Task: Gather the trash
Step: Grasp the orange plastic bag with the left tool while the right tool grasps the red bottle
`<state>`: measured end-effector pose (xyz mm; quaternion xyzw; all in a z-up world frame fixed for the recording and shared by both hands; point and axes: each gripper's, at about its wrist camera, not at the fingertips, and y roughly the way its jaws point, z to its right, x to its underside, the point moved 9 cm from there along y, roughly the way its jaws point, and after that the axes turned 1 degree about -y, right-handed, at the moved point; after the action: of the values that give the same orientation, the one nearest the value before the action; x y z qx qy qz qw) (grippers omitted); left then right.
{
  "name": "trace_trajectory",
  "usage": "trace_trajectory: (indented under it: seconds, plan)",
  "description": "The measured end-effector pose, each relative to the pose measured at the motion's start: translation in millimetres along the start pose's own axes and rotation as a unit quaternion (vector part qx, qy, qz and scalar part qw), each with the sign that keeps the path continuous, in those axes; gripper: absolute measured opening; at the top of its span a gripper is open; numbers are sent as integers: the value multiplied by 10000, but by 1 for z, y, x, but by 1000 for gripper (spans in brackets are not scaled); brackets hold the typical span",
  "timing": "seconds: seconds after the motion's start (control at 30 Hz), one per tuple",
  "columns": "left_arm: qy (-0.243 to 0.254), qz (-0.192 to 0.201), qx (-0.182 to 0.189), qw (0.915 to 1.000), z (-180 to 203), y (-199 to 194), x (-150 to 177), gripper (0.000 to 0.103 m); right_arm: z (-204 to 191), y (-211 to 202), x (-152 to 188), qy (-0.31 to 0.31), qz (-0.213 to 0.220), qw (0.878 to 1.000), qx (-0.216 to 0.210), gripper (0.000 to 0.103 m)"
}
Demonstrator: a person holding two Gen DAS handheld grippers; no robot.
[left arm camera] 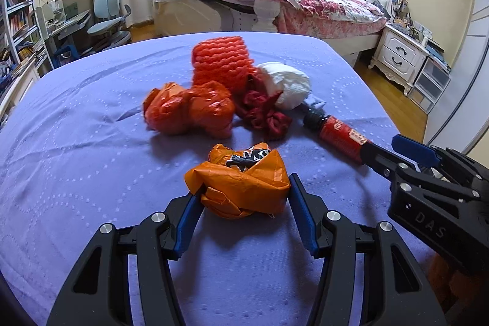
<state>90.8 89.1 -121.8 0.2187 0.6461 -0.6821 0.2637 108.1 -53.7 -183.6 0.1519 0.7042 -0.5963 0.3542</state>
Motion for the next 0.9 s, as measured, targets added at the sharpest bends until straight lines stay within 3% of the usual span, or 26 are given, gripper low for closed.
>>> trace_trajectory:
  seconds: [0.37, 0.47, 0.57, 0.9]
  plan:
    - [-277, 46, -226, 9994, -40, -3, 0, 55, -34, 27, -13, -346, -274, 9990, -103, 51]
    - [-375, 51, -276, 9989, -49, -2, -1, 55, -39, 31, -12, -452, -373, 9983, -69, 34]
    - [-452, 67, -305, 9985, -56, -2, -1, 55, -43, 30, -10, -537, -382, 9978, -63, 24]
    - [-427, 215, -197, 9987, -47, -14, 3, 55, -38, 5, 4, -355, -247, 9990, -131, 23]
